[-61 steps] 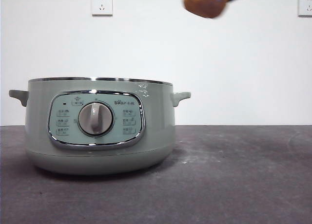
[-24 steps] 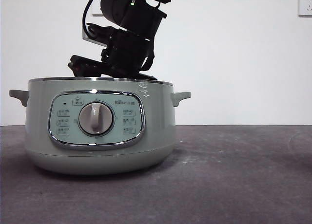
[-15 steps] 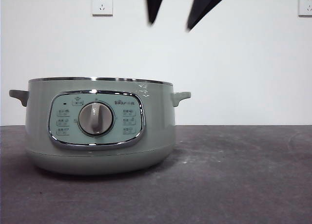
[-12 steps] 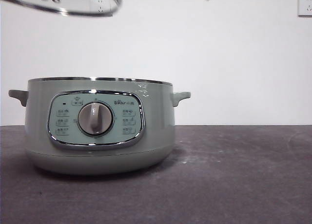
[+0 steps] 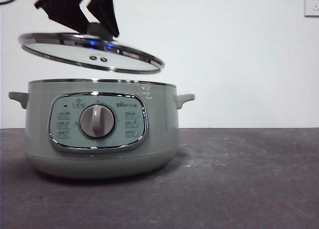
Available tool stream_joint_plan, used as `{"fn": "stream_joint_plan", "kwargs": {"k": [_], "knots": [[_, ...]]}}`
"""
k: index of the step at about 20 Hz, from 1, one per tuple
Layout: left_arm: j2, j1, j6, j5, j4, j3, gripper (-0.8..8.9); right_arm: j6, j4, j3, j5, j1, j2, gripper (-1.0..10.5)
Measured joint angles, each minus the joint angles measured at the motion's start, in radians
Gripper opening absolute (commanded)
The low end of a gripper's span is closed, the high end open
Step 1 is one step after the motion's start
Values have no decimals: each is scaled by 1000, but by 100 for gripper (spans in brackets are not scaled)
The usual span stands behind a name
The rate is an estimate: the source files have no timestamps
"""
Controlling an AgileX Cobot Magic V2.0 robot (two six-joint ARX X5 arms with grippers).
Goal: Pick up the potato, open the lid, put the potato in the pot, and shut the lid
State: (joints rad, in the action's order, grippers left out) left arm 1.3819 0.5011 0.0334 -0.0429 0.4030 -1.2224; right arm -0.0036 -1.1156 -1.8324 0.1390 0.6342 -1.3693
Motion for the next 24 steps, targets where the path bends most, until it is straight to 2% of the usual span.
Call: {"fn": "stream_joint_plan", "kwargs": {"k": [7, 15, 24], "knots": [[72, 32, 0, 1, -11, 0, -9, 0, -3, 0, 0, 0, 0, 471], [77, 32, 4, 3, 45, 0, -9, 0, -22, 0, 0, 0, 0, 471], [97, 29, 42, 32, 81, -16, 0, 8, -63, 0, -1, 0, 0, 471]]}}
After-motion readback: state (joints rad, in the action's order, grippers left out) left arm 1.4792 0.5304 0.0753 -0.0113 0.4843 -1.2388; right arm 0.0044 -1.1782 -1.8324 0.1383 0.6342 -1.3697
